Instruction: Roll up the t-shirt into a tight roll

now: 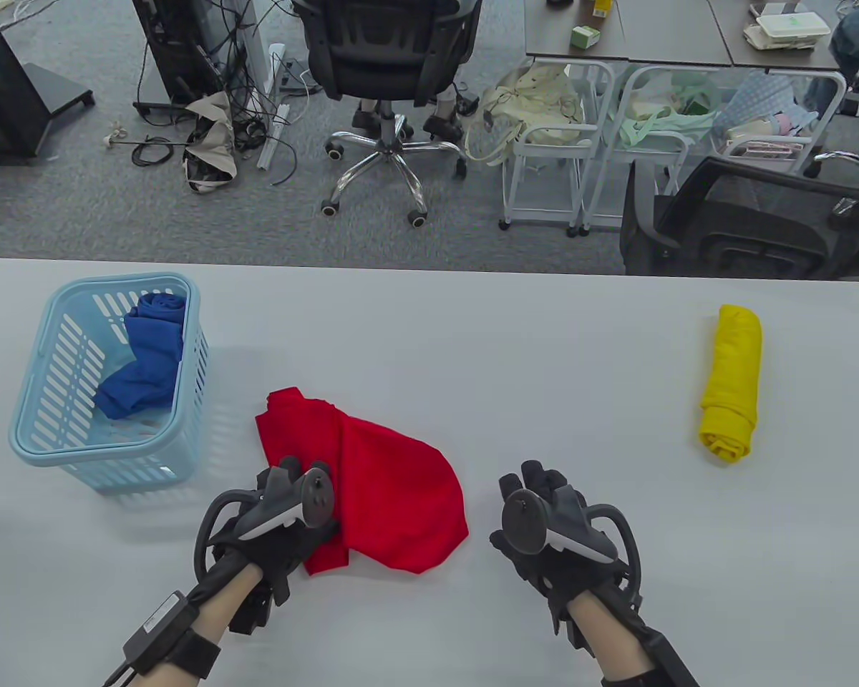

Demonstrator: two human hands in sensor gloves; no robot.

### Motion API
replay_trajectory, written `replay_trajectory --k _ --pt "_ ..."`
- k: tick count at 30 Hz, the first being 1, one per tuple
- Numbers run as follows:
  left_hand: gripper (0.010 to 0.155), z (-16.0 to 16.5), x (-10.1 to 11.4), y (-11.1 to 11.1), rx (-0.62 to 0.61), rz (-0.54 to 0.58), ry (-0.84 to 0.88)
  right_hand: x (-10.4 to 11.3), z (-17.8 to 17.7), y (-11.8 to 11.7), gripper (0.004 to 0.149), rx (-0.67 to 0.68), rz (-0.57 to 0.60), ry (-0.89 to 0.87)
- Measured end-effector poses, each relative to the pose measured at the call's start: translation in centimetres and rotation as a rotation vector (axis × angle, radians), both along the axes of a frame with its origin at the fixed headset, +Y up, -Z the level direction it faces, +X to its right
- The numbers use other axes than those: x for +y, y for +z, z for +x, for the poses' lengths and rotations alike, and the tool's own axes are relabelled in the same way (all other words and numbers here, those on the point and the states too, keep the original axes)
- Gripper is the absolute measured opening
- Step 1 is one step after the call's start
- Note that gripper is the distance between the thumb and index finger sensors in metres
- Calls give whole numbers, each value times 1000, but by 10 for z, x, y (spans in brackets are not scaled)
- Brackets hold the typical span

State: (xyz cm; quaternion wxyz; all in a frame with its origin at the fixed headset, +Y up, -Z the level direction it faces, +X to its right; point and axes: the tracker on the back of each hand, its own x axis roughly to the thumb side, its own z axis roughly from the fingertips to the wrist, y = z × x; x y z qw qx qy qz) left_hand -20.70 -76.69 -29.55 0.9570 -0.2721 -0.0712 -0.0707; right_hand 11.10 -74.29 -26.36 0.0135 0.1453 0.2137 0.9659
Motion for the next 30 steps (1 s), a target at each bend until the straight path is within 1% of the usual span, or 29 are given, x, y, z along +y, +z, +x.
replay_trajectory --k 2,4,6,9,13,14,15,17,18,20,21,23,24,26,27,28,29,30 --pt "80 7 -2 4 -32 -2 20 1 -14 -1 77 33 -21 -13" --pt "80 16 -2 9 -104 1 14 3 -32 -4 76 71 -34 -12" --pt "81 20 -3 12 -148 -1 45 3 -44 -9 75 82 -55 15" --pt "80 20 -5 15 -185 -14 100 -5 -59 -15 74 94 -90 32" --pt "76 8 -2 9 -161 0 96 -33 -63 -10 77 117 -150 114" --pt "75 3 -3 6 -140 15 75 -33 -61 -8 76 120 -117 135" --pt "74 -1 -3 4 -127 25 52 -32 -60 -10 76 127 -112 128" --pt "72 -10 -3 -1 -110 35 35 -28 -50 -14 77 80 -123 123" --pt "70 -15 -2 -3 -79 40 34 -26 -42 -18 78 50 -118 112" --pt "67 -24 -2 -7 -29 72 -40 -22 -16 -27 81 -50 -120 109" --pt "66 -27 -1 -8 -30 79 -61 -21 -4 -31 83 -95 -120 102" --pt "64 -30 3 -9 11 106 -68 -19 31 -40 86 -242 -119 99" --pt "63 -29 4 -9 19 122 -90 -19 40 -42 88 -289 -118 97" --pt "60 -23 10 -7 14 197 -193 -19 64 -46 91 -416 -126 89" --pt "59 -15 14 -3 -10 269 -254 -16 73 -45 90 -488 -110 101" --pt "62 -8 18 1 -49 314 -265 -14 75 -43 90 -500 -89 124" --pt "62 -1 22 5 -77 338 -238 -10 72 -41 88 -491 -59 169" --pt "60 5 24 9 -106 324 -161 -7 68 -40 86 -461 -36 201"
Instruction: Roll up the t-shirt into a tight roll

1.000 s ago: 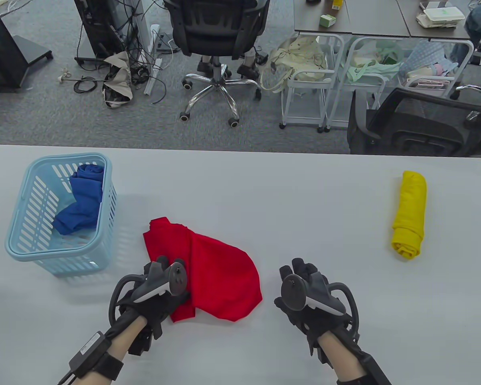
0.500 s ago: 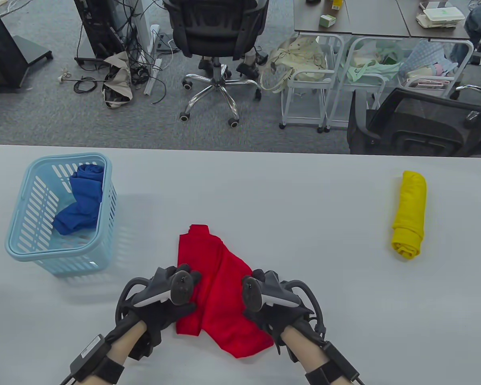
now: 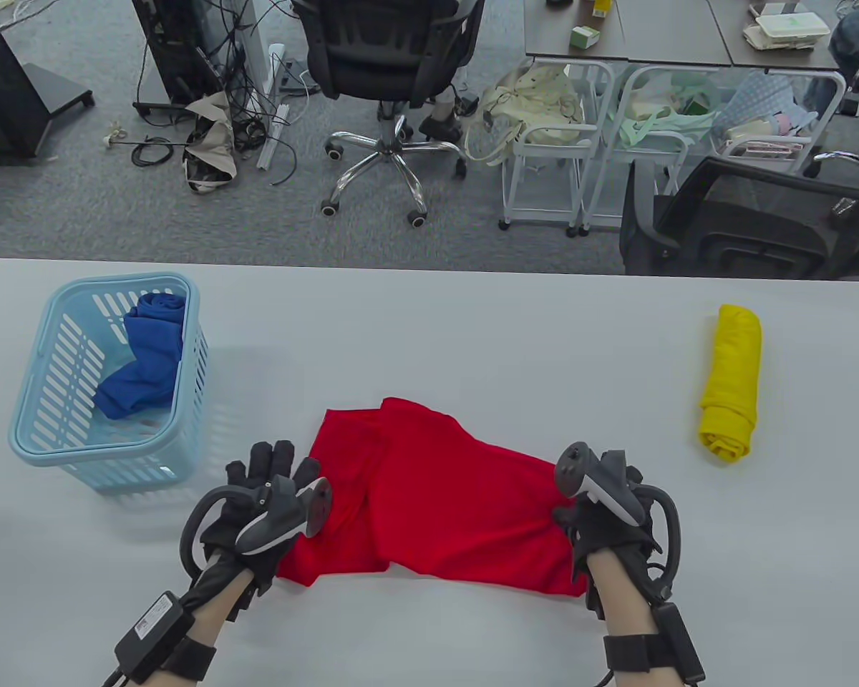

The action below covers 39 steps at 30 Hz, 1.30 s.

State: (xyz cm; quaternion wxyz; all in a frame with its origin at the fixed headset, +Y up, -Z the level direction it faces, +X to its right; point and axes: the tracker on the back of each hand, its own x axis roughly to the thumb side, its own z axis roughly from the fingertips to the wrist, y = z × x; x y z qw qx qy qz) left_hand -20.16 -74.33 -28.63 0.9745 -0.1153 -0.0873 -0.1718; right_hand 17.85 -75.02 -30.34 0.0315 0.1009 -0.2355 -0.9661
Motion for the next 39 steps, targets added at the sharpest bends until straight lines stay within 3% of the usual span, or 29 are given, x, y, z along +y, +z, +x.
replay_trajectory --k 3,4,6,8,11,15,17,21,24,29,32,35,39 --pt "61 23 -6 9 -191 -184 320 9 -36 6 76 211 54 -81" --pt "61 29 -13 11 -178 -254 354 6 -55 10 75 314 41 -173" --pt "62 31 -26 8 -146 -283 187 -6 -83 15 75 496 -77 -295" --pt "64 22 -32 2 -142 -200 -40 -19 -94 18 77 469 -154 -221" --pt "61 5 -26 -5 -22 -156 -47 -23 -80 9 79 445 -133 -122" --pt "59 -25 -16 -14 143 -135 -93 -23 -33 -7 81 276 -117 -279" --pt "57 -28 -9 -14 180 -127 -71 -19 -21 -9 80 226 -96 -278" --pt "55 -19 6 -8 141 -26 -68 -4 -21 -8 77 103 34 7" --pt "67 -16 8 -1 95 4 -56 6 -35 -1 76 142 112 190" --pt "74 -18 -18 -10 78 -147 -19 6 -77 10 67 286 75 -87" --pt "69 -26 -24 -14 101 -230 5 -5 -92 6 68 326 21 -26" --pt "62 -28 -11 -14 126 -160 -17 -10 -85 -11 69 287 14 17" --pt "56 -32 -2 -9 128 -78 -127 -14 -63 -52 71 168 -57 9"
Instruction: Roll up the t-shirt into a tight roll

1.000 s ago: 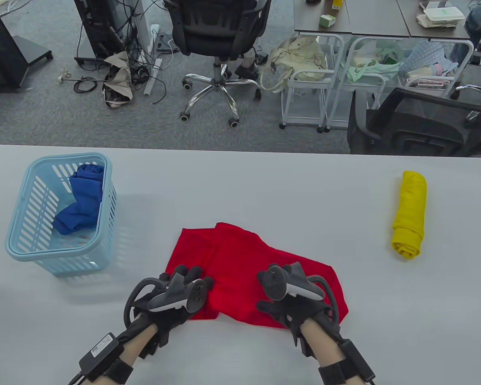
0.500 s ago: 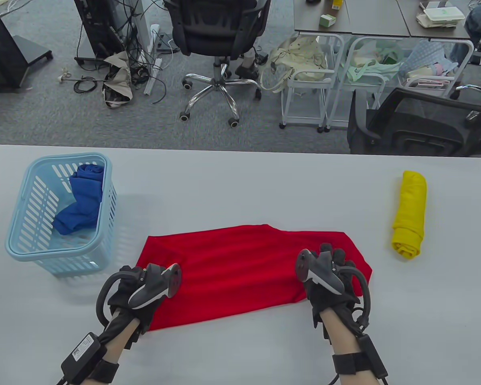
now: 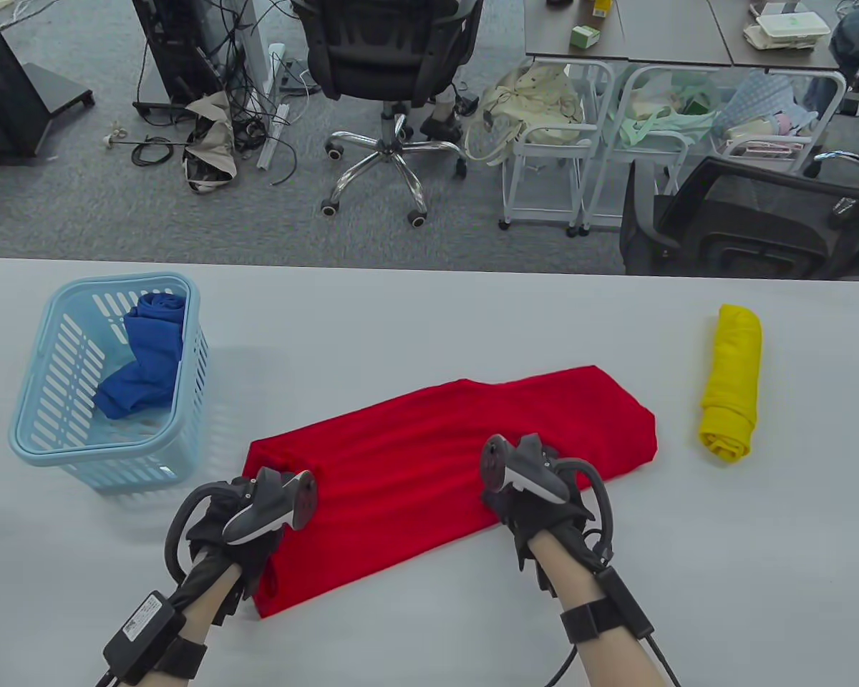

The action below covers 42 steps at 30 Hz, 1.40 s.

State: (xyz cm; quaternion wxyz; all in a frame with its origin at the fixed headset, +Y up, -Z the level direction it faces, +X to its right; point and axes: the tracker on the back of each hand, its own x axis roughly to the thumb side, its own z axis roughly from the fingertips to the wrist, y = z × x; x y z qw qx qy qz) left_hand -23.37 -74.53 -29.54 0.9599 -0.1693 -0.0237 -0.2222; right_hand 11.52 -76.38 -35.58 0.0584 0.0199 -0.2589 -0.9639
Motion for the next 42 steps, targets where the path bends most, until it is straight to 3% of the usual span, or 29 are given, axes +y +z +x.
replay_trajectory --k 4,6,8,12,14,16,18,20,24,27,29,32,35,38,42 --pt "46 -11 4 -3 69 25 -20 2 16 -30 65 -100 -71 76" --pt "46 -16 6 -4 92 29 -15 9 16 -37 66 -129 -33 199" --pt "49 -17 11 -4 110 72 -14 17 6 -35 68 -74 30 287" --pt "57 -12 15 -6 81 128 25 23 -27 -20 73 -25 63 105" --pt "63 -11 6 -7 39 65 88 19 -43 -15 79 2 42 65" --pt "62 -15 -11 -11 3 -106 212 10 -58 -15 84 31 -8 65" --pt "61 -21 -15 -11 60 -194 290 0 -63 -17 88 31 -58 83" --pt "57 -24 0 -11 29 -141 320 -7 -63 -24 89 66 -67 96" --pt "50 -21 17 -1 -44 -173 385 -9 -49 -40 87 114 -152 -127" --pt "49 -30 23 -1 -26 -268 617 -3 -43 -49 87 166 -164 -106" --pt "50 -38 25 -4 26 -251 676 5 -47 -47 86 172 -125 -50" --pt "54 -39 19 -5 45 -180 538 19 -74 -30 85 285 2 47" --pt "64 -29 5 -6 44 -194 446 30 -114 -3 75 419 54 -33" --pt "76 -23 -6 -5 40 -205 378 33 -155 26 59 543 51 -166" --pt "88 -24 -21 -7 63 -252 353 21 -192 54 58 646 20 -179"
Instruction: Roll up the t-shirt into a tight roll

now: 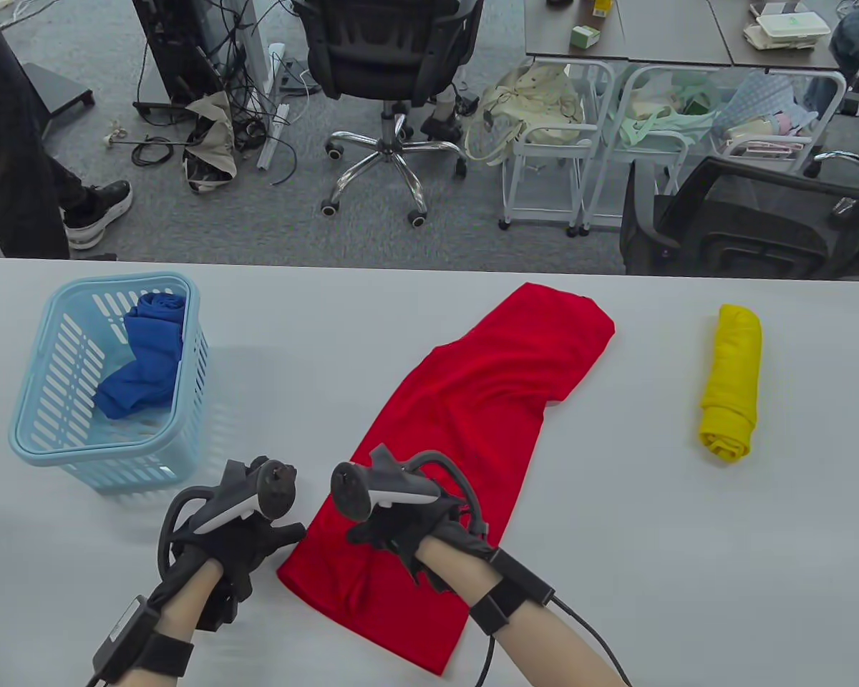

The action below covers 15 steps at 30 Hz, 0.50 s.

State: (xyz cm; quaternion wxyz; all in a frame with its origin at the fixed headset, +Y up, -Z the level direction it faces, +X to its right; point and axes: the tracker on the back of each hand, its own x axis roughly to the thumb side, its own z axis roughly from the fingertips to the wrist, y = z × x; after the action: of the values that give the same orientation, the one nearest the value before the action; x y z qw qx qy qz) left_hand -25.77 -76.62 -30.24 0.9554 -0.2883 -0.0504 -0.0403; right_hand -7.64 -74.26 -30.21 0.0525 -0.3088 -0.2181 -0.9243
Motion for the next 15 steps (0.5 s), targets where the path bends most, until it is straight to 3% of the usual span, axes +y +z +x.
replay_trajectory --k 6,12,15 --pt "89 4 -11 0 -10 -27 -29 -12 -10 11 60 -5 82 54" --pt "88 8 -12 0 -8 -29 -29 -11 -19 20 41 35 97 52" --pt "88 9 -12 0 -17 -26 -36 -11 -21 23 39 49 116 72"
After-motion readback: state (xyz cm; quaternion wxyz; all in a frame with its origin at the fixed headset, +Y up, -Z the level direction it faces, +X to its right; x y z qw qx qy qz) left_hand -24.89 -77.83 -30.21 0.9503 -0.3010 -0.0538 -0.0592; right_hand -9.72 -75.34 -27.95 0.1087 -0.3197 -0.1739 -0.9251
